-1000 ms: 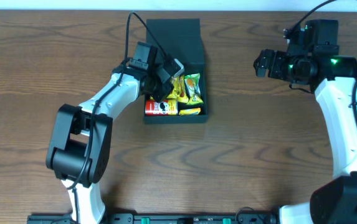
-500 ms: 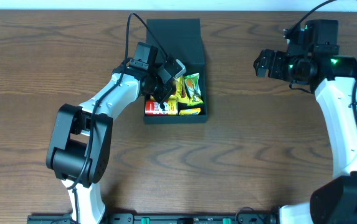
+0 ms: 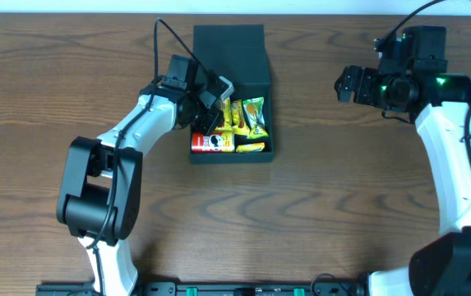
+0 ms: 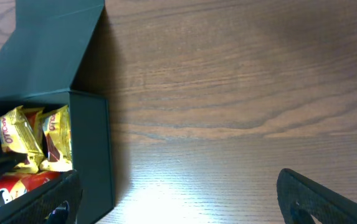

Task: Pack container
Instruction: 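Lower the packet into the box, release, and press it down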

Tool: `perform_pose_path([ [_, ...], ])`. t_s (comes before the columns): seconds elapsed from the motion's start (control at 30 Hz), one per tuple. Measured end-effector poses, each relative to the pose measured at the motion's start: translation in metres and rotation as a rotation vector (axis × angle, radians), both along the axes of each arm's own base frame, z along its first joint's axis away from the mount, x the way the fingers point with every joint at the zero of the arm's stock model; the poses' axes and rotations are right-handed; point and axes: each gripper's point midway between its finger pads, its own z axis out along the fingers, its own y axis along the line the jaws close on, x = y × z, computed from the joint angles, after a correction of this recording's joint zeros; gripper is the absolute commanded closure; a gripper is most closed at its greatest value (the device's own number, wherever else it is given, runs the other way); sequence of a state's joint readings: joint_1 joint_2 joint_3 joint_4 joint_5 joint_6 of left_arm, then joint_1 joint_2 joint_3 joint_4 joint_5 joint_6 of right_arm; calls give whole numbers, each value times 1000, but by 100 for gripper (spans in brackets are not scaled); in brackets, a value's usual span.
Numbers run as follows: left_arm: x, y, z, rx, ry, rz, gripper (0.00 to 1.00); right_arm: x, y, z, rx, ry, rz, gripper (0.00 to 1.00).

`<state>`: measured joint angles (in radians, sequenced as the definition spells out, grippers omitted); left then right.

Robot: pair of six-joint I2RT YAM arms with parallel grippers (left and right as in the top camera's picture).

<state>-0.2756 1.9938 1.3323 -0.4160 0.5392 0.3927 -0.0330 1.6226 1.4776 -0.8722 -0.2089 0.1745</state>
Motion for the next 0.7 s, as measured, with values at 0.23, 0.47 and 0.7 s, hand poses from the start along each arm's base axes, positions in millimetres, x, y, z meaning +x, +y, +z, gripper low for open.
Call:
perform_pose_path([
  [0.23,0,1,1,-8,1,-1,45,0,0,0,0,1,0,1],
  [0.47,-8,-22,9,-63,8,-56,5,-1,0,0,0,3,0,1],
  [0.7,-8,-22,9,-69,9,-57,4,-1,0,-1,0,5,0,1],
])
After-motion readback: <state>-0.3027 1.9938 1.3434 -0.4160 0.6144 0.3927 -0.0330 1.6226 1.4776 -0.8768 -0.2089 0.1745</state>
